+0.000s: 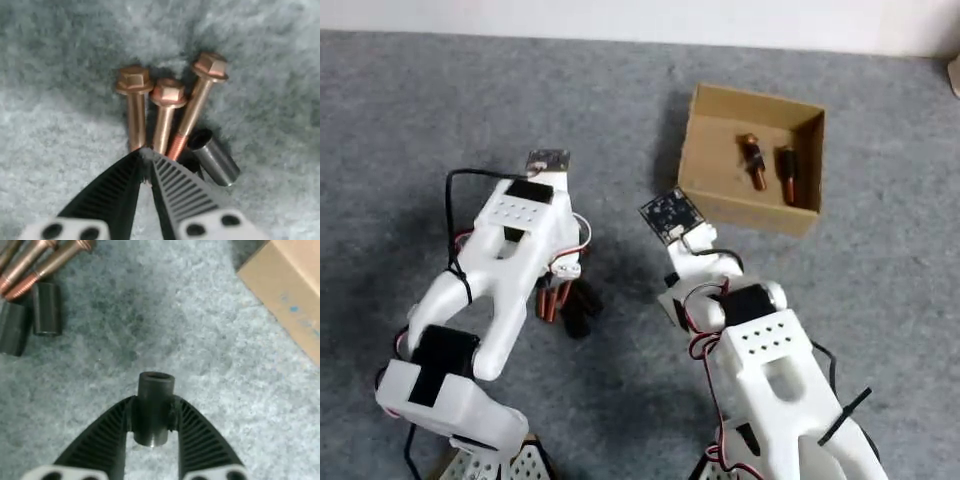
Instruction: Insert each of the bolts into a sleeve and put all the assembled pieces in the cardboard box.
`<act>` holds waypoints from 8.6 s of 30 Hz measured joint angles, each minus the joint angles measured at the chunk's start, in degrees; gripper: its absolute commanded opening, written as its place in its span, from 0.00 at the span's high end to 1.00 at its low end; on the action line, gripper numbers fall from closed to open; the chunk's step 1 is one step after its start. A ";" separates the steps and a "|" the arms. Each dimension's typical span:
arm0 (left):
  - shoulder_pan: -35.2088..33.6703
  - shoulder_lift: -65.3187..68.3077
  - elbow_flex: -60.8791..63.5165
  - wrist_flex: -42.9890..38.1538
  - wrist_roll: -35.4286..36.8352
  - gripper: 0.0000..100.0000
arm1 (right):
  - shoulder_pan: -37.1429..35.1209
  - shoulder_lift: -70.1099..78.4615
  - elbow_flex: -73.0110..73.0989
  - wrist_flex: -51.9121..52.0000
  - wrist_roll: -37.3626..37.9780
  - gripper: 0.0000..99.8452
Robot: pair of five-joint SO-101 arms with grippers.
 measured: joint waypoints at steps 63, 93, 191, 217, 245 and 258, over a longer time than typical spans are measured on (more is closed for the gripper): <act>-8.79 0.09 3.25 -8.62 -3.52 0.80 | 0.00 -0.35 4.13 -5.19 0.00 0.99; -10.20 13.27 -7.56 -0.18 -2.55 0.80 | 0.00 -0.35 5.80 -8.09 0.00 0.99; 18.81 -107.69 60.84 -38.86 8.79 0.99 | -14.51 -61.63 38.15 -23.12 -4.13 1.00; 22.42 -108.31 65.85 -39.56 10.81 0.99 | -12.13 -61.54 38.15 -22.95 -4.13 1.00; 22.86 -107.69 66.90 -37.80 7.74 0.71 | -14.86 -61.89 38.07 -19.78 0.53 1.00; 22.86 -107.60 66.90 -36.84 7.91 0.77 | -14.07 -61.98 38.07 -19.78 0.53 1.00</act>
